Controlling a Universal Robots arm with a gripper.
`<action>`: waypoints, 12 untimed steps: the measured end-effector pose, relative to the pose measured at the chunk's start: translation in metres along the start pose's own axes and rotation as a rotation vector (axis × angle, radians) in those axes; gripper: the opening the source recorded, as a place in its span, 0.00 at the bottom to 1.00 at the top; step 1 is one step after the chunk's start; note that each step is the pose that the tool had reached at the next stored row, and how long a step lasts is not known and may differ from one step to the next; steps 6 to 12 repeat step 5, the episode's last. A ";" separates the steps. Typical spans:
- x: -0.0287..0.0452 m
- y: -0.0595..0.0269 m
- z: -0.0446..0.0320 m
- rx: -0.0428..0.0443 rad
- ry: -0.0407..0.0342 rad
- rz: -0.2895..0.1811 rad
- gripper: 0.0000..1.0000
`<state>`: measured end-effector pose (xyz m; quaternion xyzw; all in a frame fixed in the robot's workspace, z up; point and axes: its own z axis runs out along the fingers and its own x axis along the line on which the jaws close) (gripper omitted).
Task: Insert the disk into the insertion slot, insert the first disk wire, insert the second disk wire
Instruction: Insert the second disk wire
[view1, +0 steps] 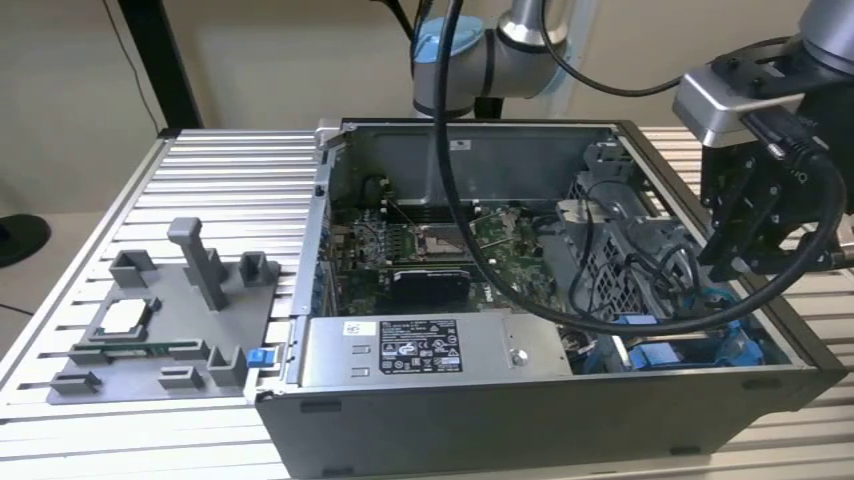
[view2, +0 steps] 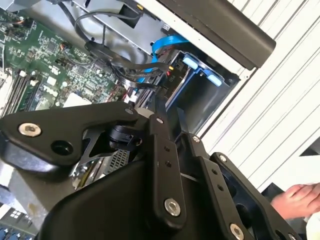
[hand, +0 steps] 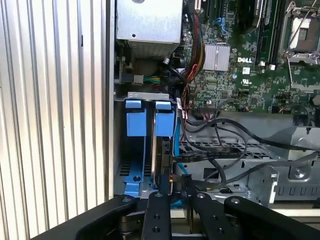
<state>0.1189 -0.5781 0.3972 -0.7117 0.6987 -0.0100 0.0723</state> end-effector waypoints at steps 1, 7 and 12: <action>0.0000 0.0000 0.0000 -0.0001 0.0001 0.000 1.00; 0.0000 0.0000 -0.0001 0.0000 0.0003 0.000 1.00; 0.0000 0.0000 -0.0001 0.0000 0.0003 0.000 1.00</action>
